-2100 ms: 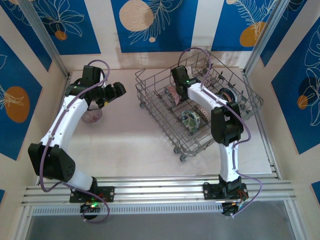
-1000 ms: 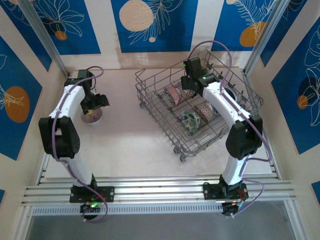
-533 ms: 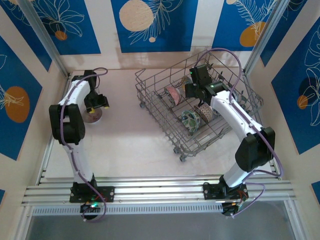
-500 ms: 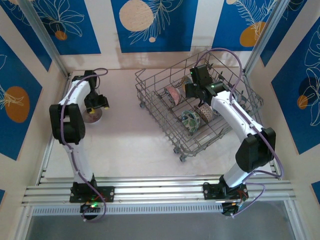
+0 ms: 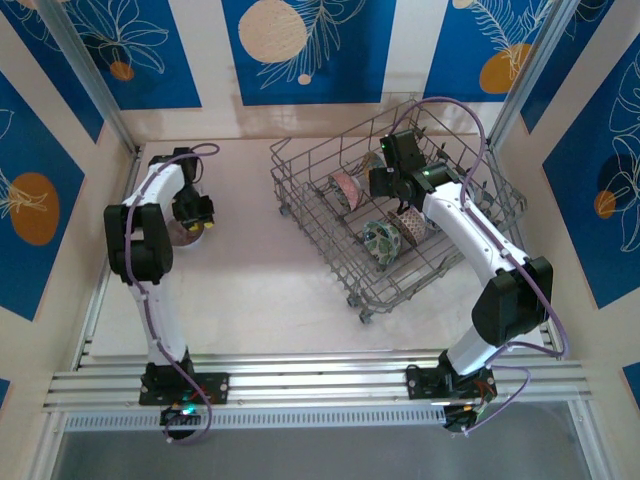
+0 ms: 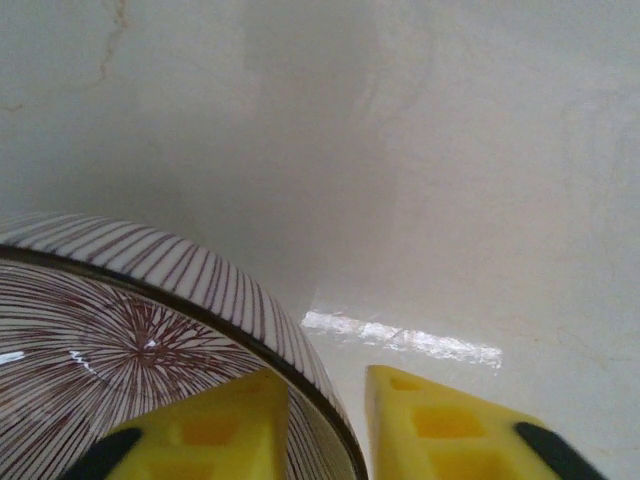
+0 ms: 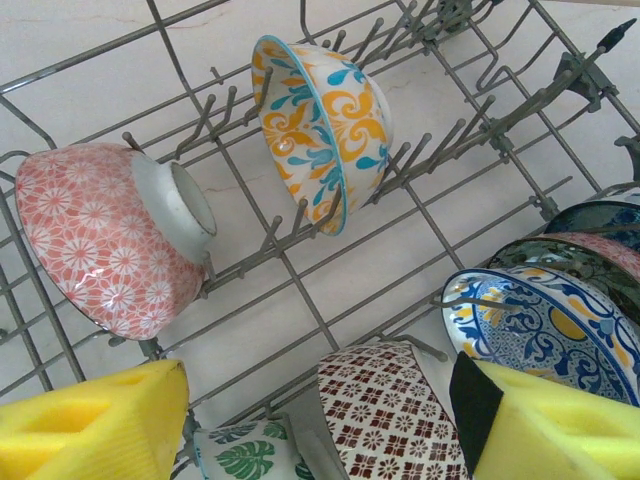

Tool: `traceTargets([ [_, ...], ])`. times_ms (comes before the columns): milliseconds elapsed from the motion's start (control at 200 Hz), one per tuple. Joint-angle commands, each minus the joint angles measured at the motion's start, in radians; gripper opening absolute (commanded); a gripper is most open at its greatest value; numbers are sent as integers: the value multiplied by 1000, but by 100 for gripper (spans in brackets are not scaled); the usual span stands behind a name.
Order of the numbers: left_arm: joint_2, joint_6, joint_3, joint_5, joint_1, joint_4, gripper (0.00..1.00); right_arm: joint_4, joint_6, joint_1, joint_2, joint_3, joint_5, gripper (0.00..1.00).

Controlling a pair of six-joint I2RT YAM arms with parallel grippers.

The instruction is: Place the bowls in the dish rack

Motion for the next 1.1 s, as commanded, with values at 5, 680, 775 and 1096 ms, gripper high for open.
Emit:
traceTargets([
  [5,10,16,23,26,10,-42,20,-14,13,9,-12,37,-24,71],
  [680,-286,-206,-105,225,17,78,0,-6,6,118,-60,107,-27,70],
  [775,-395,-316,-131,286,14,152,0,24,11,162,-75,118,-62,69],
  [1096,-752,-805,-284,239,-113,507,0,206,8,416,-36,153,-3,64],
])
